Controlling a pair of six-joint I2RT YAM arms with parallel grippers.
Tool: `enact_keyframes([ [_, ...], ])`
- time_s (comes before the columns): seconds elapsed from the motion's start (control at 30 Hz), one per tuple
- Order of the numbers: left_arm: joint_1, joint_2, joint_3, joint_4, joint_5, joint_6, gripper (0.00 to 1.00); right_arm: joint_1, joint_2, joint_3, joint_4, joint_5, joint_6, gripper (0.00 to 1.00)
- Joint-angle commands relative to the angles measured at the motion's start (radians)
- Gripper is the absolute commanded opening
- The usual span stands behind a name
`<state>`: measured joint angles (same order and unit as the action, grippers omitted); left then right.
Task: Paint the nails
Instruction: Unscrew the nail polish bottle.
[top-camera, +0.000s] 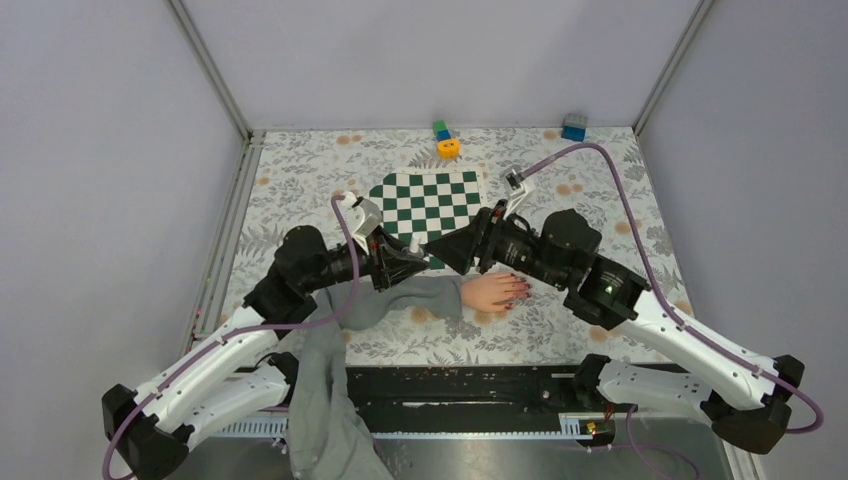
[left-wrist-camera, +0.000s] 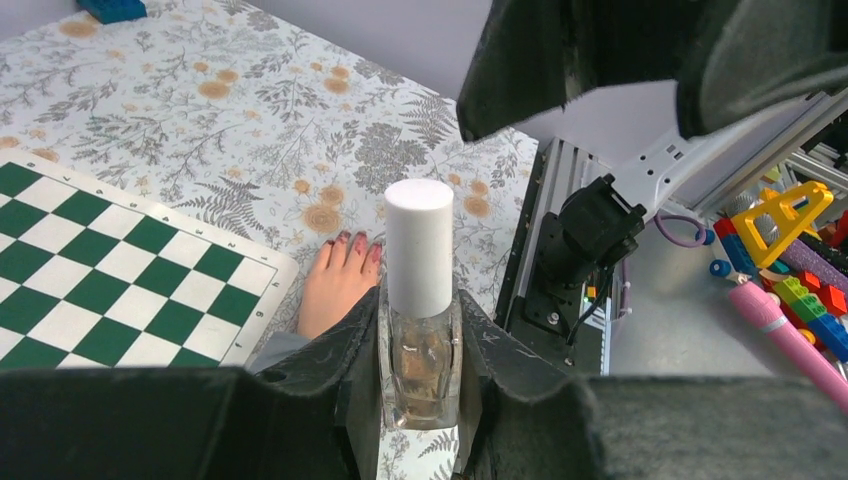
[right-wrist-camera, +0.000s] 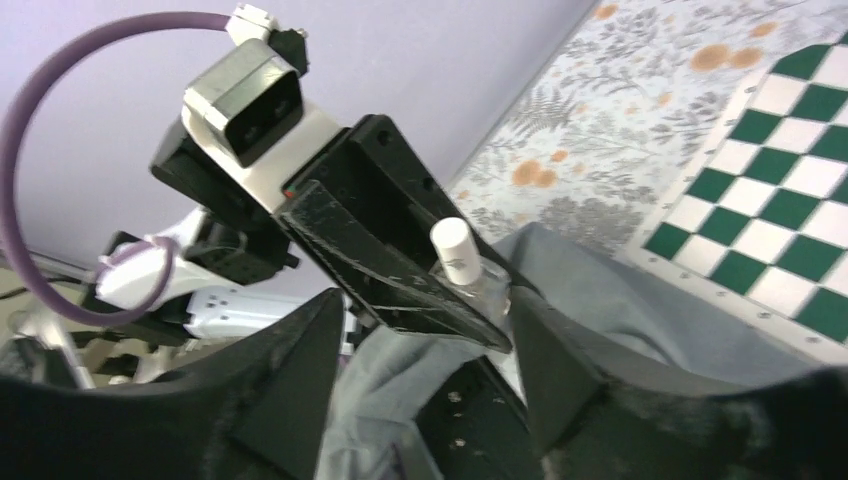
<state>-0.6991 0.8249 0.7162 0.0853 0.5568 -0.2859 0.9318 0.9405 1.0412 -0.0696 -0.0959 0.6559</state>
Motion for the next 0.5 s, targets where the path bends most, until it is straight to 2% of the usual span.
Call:
enact_keyframes([
  [0.0, 0.002, -0.025, 0.000, 0.106, -0.019, -0.029, 0.00, 0.063, 0.024, 0.030, 0.141, 0.065, 0.018, 0.64],
  [0.3, 0.002, -0.030, -0.004, 0.120, -0.003, -0.035, 0.00, 0.125, 0.087, 0.087, 0.076, 0.187, -0.012, 0.59],
  [0.47, 0.002, -0.035, -0.006, 0.121, -0.003, -0.032, 0.00, 0.149, 0.111, 0.108, 0.022, 0.245, -0.040, 0.53],
])
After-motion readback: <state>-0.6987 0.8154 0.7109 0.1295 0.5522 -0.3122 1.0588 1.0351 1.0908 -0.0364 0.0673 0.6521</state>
